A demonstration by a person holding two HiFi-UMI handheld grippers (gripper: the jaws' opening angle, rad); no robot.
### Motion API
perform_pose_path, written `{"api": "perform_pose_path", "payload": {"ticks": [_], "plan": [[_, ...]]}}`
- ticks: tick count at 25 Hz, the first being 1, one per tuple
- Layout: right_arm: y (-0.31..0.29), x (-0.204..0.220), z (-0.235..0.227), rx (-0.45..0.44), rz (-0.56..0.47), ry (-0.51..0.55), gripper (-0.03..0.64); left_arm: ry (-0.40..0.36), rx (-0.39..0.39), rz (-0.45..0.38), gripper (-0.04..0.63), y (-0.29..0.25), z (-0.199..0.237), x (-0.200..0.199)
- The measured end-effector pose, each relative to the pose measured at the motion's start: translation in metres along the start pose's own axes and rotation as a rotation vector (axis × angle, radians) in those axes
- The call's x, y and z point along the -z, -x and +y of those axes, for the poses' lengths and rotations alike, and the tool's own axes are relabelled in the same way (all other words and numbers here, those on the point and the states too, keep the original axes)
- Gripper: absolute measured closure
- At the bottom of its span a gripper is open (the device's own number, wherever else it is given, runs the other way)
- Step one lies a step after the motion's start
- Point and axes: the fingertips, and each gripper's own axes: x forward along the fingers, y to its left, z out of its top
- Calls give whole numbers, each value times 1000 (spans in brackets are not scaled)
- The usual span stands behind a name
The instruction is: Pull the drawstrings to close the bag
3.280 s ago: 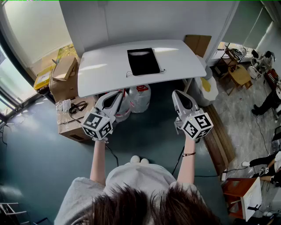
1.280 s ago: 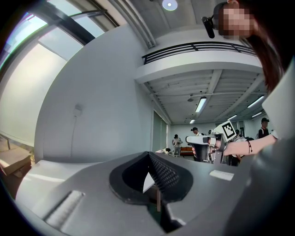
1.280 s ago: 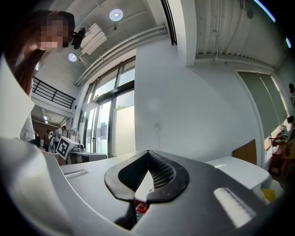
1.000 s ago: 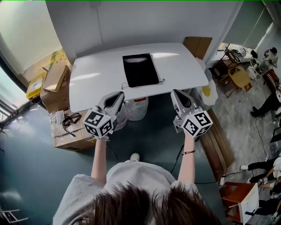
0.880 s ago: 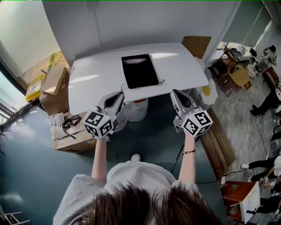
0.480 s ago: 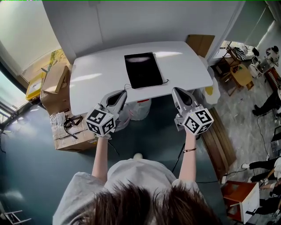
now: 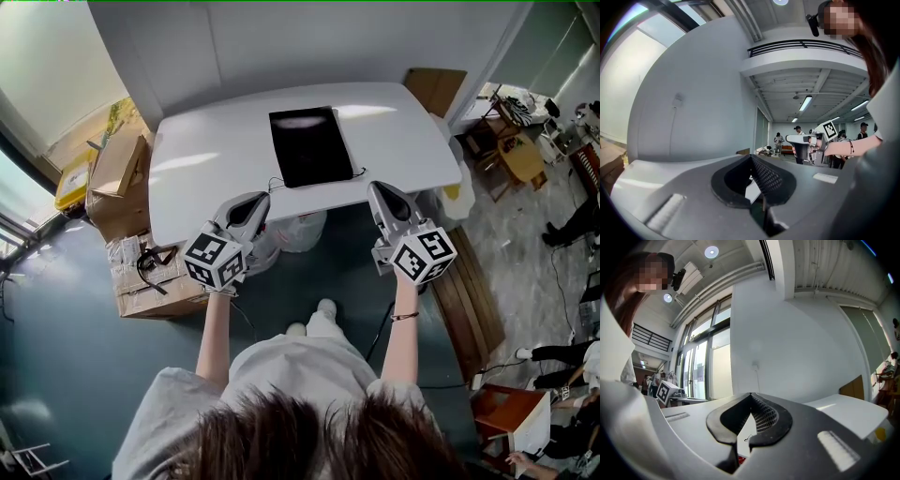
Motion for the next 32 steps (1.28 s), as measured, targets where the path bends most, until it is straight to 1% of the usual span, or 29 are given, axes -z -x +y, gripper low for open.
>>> {"api": "perform_pose_path", "payload": {"ticks": [9, 14, 19, 25, 30, 32], "plan": [[-36, -3, -35, -47, 22, 5, 604, 5, -51, 2, 600, -33, 23, -2], [-61, -5, -51, -88, 32, 7, 604, 5, -61, 2, 598, -52, 34, -7], [-82, -1, -66, -129, 49, 11, 604, 5, -104, 0, 598, -65, 50, -4], [-97, 0, -91, -171, 72, 9, 604, 9, -150, 1, 600, -85, 58, -3], [-110, 3, -111, -196, 96, 8, 604, 15, -153, 22, 600, -104, 59, 3], [-114, 5, -118, -209, 106, 6, 604, 15, -167, 19, 600, -111, 60, 3]]}}
